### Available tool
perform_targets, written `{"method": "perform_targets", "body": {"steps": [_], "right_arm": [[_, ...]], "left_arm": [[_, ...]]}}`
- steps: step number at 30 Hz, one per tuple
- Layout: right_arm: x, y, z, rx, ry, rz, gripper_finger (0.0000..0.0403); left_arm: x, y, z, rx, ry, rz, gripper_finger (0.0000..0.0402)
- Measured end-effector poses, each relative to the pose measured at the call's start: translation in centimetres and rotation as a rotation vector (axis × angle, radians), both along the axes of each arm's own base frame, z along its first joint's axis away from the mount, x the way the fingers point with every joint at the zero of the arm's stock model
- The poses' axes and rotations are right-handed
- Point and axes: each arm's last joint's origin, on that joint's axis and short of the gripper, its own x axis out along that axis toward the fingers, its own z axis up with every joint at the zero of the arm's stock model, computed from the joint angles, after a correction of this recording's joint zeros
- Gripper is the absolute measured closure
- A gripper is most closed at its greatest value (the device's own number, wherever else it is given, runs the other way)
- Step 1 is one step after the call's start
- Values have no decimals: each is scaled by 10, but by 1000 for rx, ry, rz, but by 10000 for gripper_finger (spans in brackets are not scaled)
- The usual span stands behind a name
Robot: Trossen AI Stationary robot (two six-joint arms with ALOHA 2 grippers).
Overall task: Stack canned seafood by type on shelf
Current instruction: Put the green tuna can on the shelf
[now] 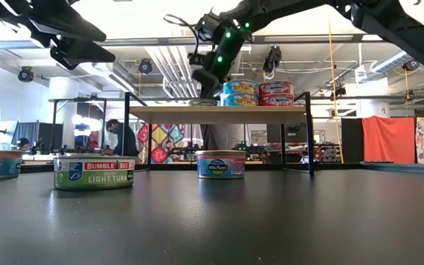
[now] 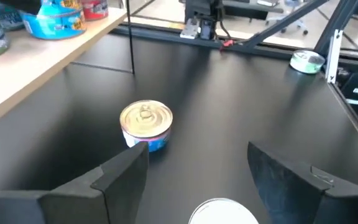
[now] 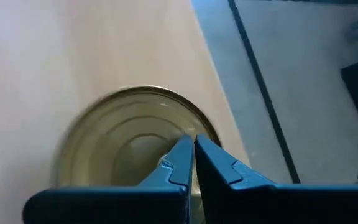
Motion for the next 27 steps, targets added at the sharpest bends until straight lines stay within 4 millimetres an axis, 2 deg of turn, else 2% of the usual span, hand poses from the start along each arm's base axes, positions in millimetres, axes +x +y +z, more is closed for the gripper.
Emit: {"method": "perform_targets", "body": {"steps": [6,11,15,19,27], "right_arm": [[2,4,2,-14,11,0,390],[1,25,17,11,21,6,390],[3,32,10,41,38,27,390],[3,24,-1,51,65,0,390],[1,1,0,-24,25,-52,390]], "left_arm": [[-3,-9,-3,45,-6,29,144],[-3,-16,-10,80,5,64,144],[1,-19,-14,105,23,77,144],[5,-22,-18,113,28,86,144],[6,-24,-18,98,19,80,144]]}}
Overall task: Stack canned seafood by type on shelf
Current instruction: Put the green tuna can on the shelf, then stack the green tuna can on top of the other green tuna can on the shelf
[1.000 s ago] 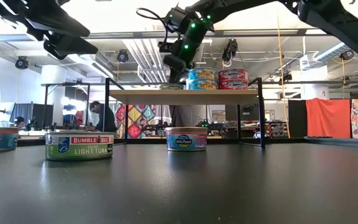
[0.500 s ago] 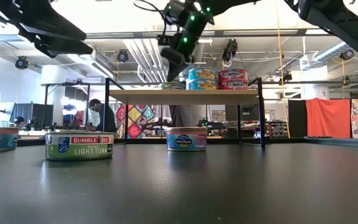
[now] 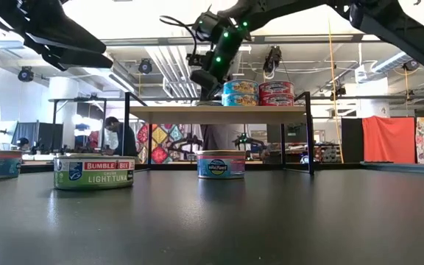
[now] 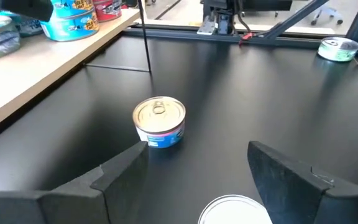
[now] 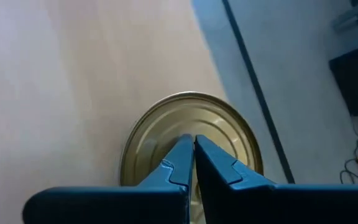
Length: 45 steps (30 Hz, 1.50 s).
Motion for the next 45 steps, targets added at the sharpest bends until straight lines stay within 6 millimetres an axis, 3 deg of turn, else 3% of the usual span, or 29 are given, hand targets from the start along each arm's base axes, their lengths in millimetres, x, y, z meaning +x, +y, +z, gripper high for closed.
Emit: {"method": "perform_targets", "body": {"steps": [7,12,14,17,22,29,34,38,45], "right_arm": [[2,0,9,-40,-30,13,390],[1,30,58,-111,-150,84,390],[1,53,76,-126,-191,128,390],[2,103,93,-121,-227,232,390],[3,199,98,-31,-240,399,390],[-17,322,76,189,-172,463,390],[-44,398,41,322,-99,380,390],[-75,440,10,463,-10,204,390],[-142,490,-34,746,303,-314,390]], "left_arm": [[-3,-6,0,-17,-6,-30,144],[-3,-13,1,-44,-56,15,144],[-1,-20,-3,-49,-65,18,144],[4,-33,-10,-45,-68,-13,144],[7,-48,-16,-59,-61,-100,144],[5,-63,-8,-66,-102,-191,144],[3,-72,-19,-69,-148,-266,135],[9,-84,-35,-124,-203,-444,103],[28,-107,-52,2,-239,-521,44]]}}
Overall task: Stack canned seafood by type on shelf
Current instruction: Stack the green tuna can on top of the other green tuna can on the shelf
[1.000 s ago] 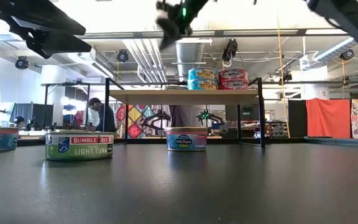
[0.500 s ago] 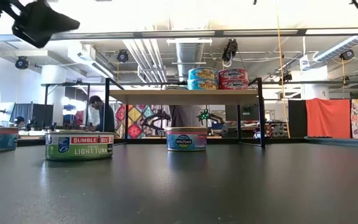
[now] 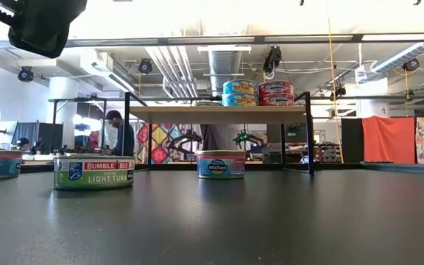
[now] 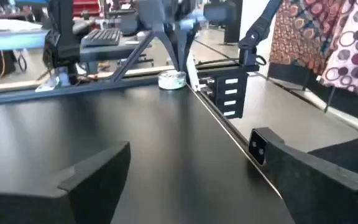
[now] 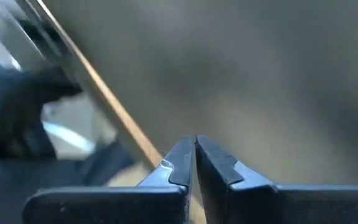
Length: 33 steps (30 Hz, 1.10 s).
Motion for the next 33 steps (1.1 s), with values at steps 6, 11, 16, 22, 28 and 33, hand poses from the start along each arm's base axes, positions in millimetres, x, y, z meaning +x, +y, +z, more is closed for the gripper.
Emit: {"method": "perform_targets", "body": {"steps": [6,11,16,22,28,33], "right_arm": [[-53,28,-35,60,368,-194,390],[-82,36,-56,73,618,-247,390],[-104,31,-81,22,771,-262,391],[-116,25,-102,30,847,-228,391],[-105,15,-111,18,745,-178,391],[-57,-5,-95,6,500,-114,391]], "left_arm": [[17,-19,-19,-41,-100,-9,41],[26,-24,-21,-35,-148,-11,45],[22,-21,-15,-4,-159,-25,45],[15,-9,-5,10,-192,-12,45],[23,-6,-7,4,-196,17,45],[34,-8,-19,4,-165,38,45]]}}
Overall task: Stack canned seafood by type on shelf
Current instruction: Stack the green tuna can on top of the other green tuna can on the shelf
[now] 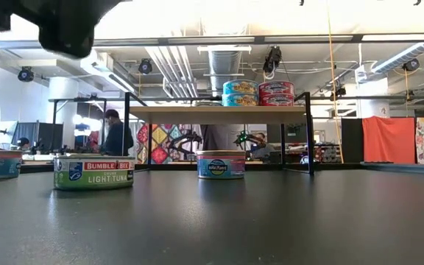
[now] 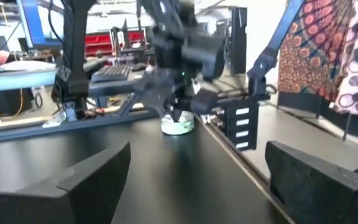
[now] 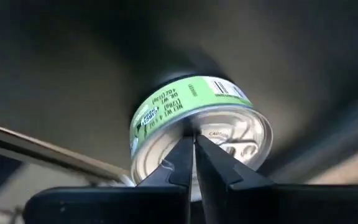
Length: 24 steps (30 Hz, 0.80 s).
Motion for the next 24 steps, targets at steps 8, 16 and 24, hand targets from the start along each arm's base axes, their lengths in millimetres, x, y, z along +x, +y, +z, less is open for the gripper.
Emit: {"method": "perform_targets", "body": {"steps": [8,16,24], "right_arm": [[16,-8,26,-119,-125,94,391],[19,-3,1,-60,-239,105,391],[63,-29,9,-149,-495,233,390]], "left_arm": [[12,-1,-13,-13,14,-23,45],[24,-3,-27,-13,34,-85,45],[52,-5,-57,-35,93,-59,45]]}}
